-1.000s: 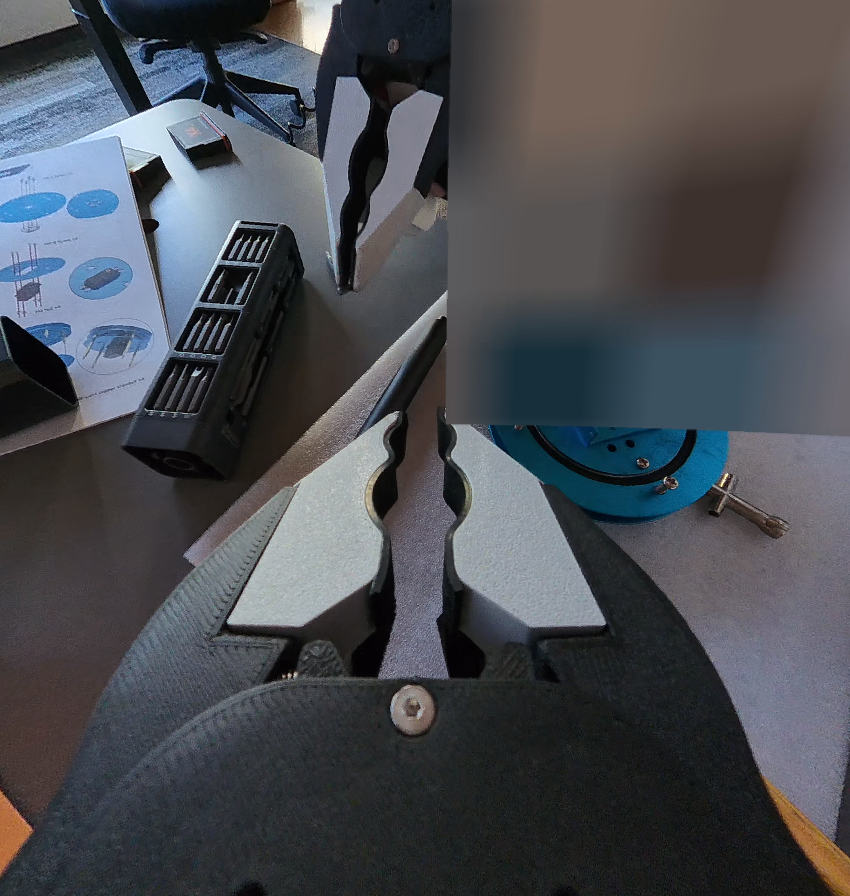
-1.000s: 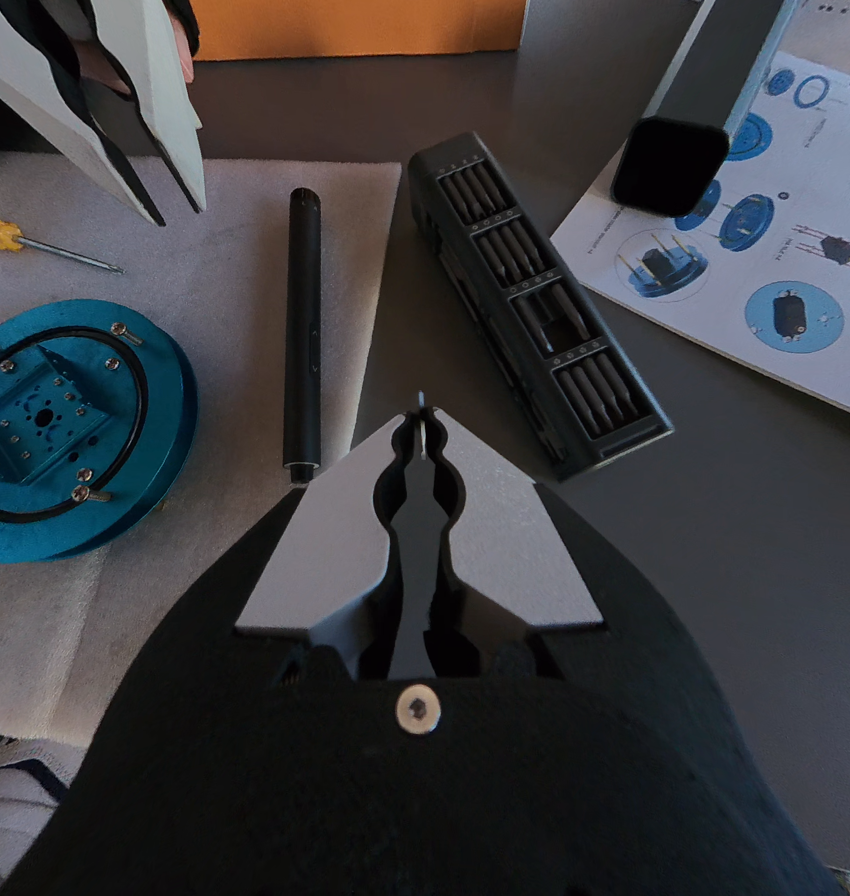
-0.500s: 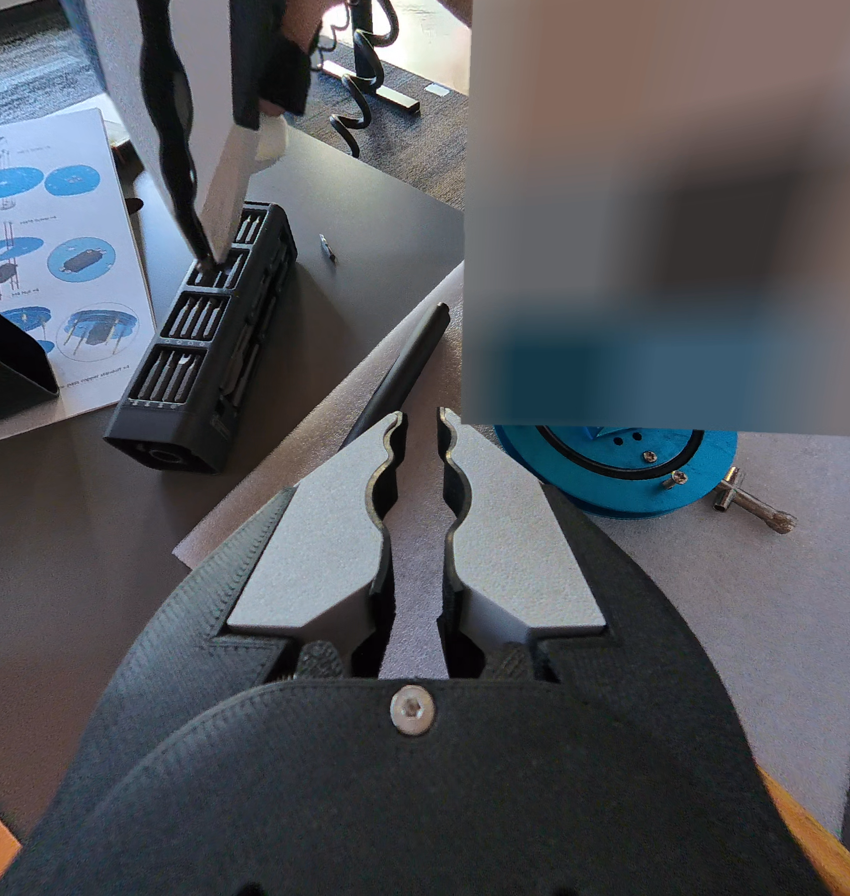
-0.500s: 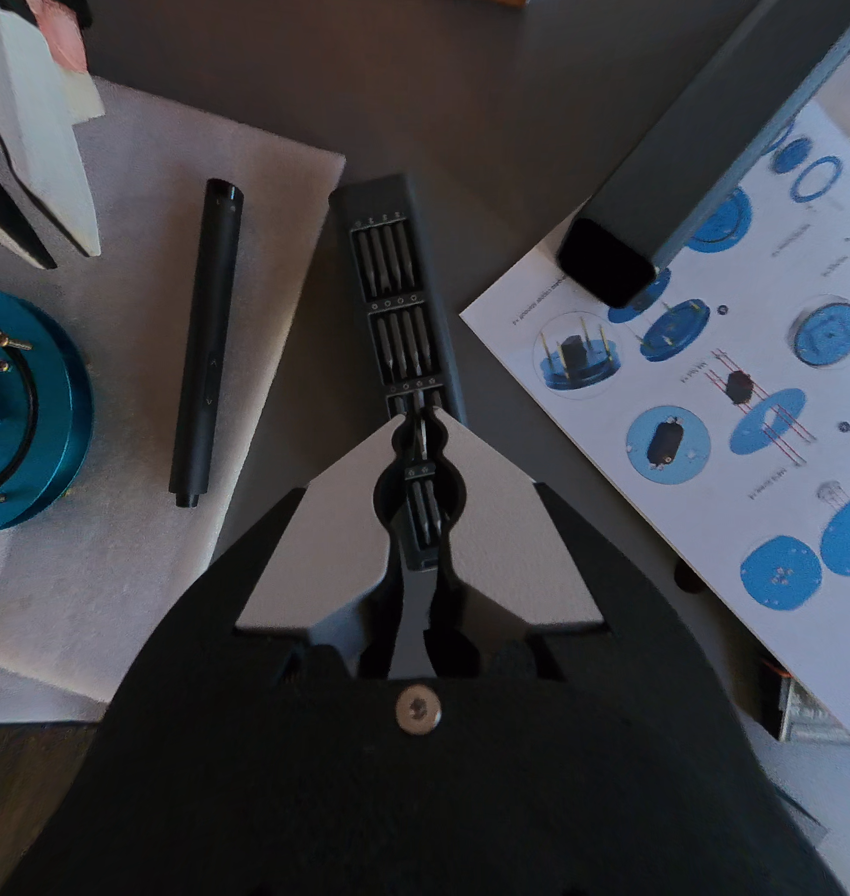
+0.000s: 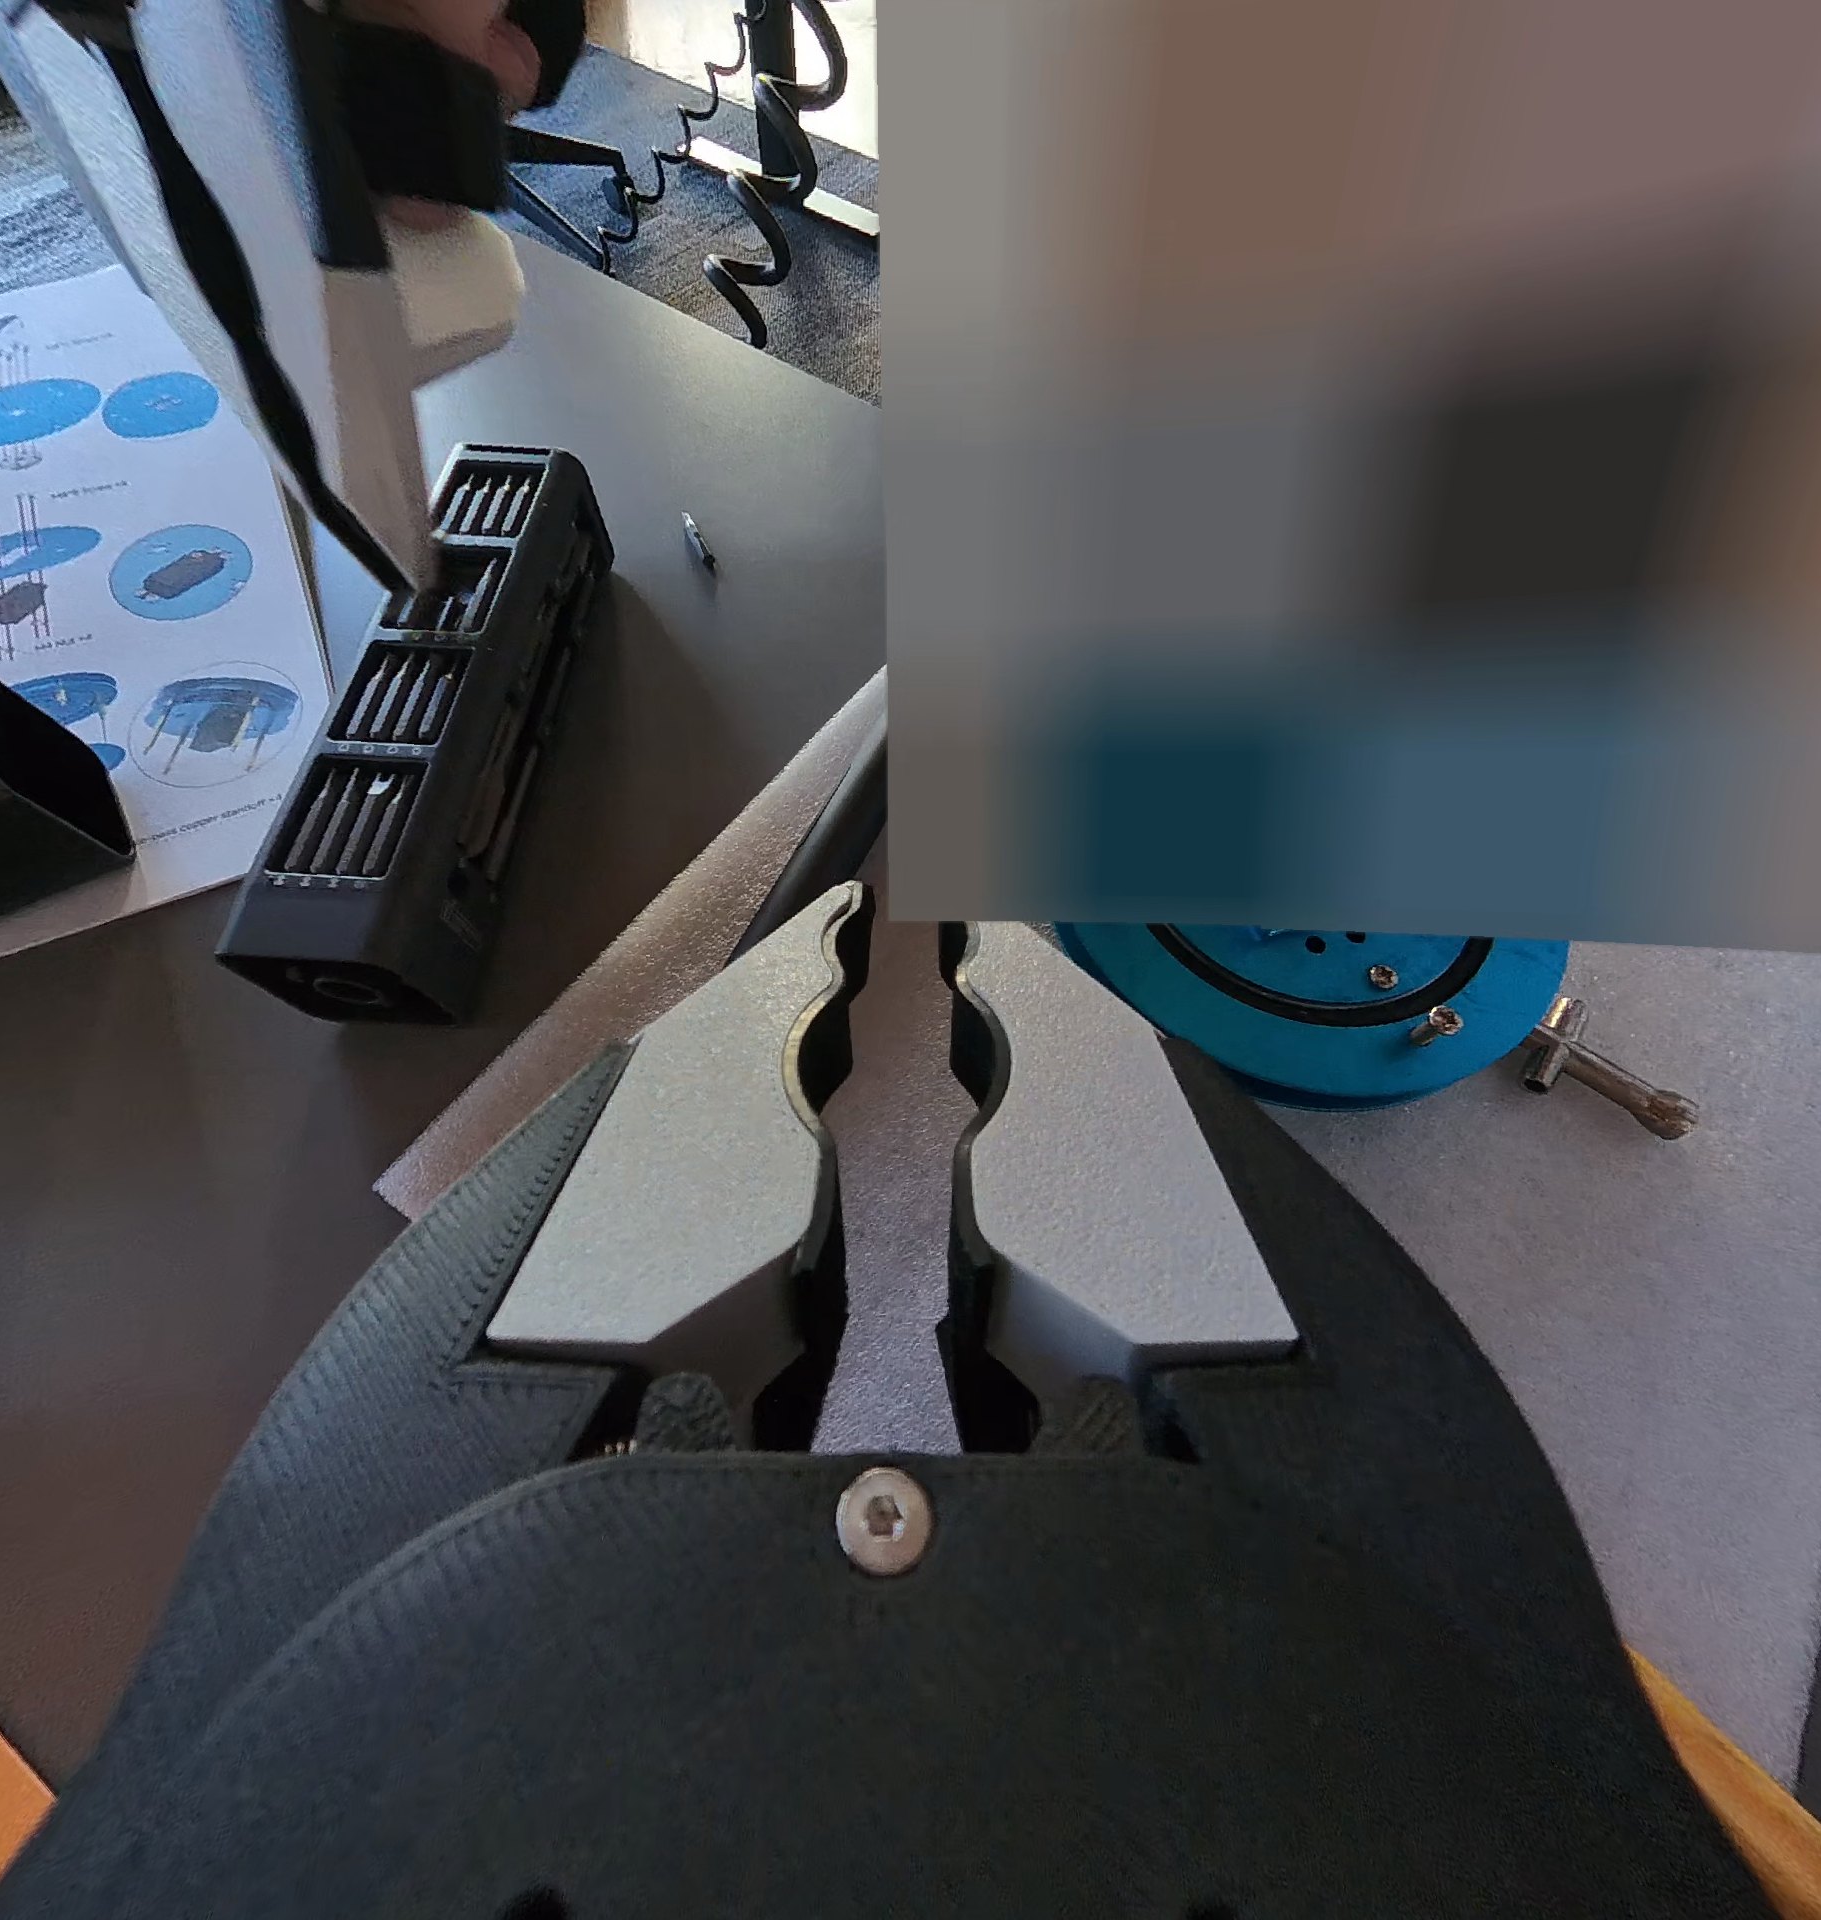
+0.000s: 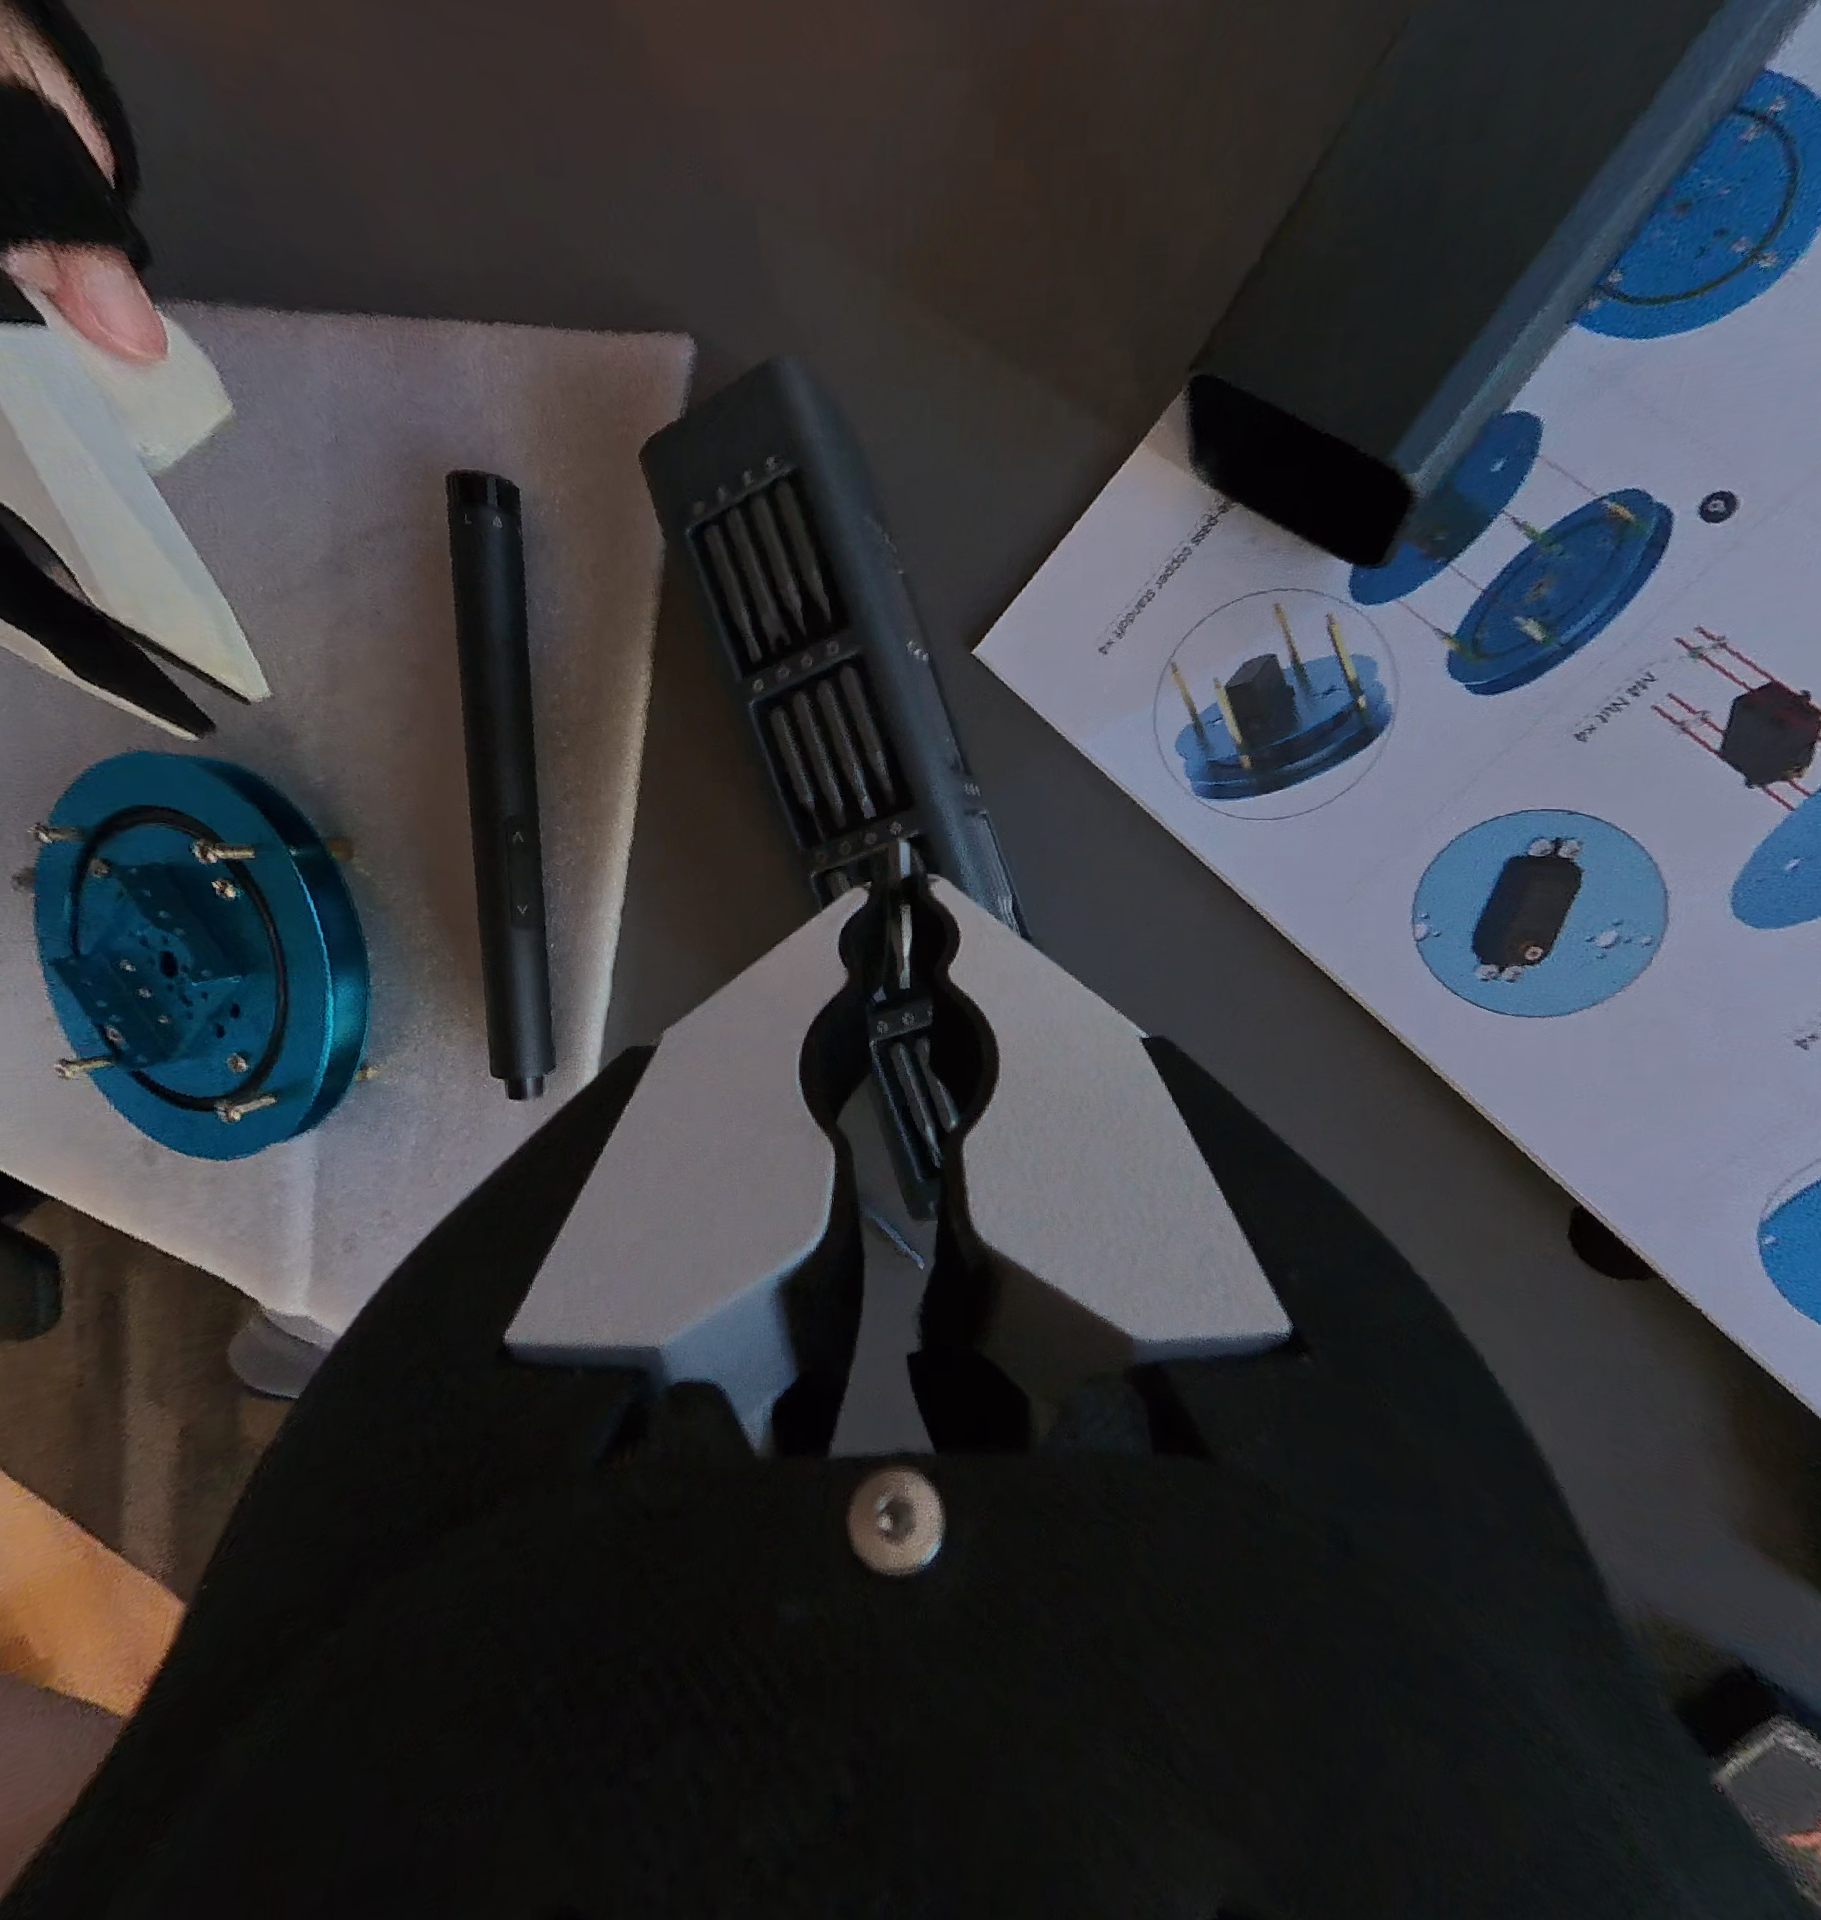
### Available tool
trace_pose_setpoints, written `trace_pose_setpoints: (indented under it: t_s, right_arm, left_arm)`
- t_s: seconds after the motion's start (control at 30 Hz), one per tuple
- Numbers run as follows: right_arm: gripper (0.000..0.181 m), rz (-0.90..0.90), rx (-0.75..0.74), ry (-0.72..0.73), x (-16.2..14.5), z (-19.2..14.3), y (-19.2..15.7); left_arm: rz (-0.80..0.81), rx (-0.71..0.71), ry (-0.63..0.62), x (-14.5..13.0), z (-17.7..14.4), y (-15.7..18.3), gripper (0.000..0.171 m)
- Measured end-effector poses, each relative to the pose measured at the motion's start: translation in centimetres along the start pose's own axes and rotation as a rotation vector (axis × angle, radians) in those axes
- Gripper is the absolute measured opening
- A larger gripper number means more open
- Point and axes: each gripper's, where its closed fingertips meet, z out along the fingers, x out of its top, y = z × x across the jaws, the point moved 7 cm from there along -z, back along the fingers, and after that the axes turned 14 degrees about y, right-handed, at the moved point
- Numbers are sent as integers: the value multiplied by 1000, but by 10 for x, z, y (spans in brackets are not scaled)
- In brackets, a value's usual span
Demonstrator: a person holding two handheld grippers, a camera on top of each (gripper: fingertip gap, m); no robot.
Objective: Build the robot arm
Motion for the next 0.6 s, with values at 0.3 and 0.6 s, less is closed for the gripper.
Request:
trace_pose_setpoints:
  t_s: [0.3,0.6]
  right_arm:
    - [3,500,19,14,16,-1,5]
    - [3,803,2,40,16,3,15]
  left_arm:
    - [0,-4,0,0,0,1,10]
    - [3,-10,0,1,1,2,10]
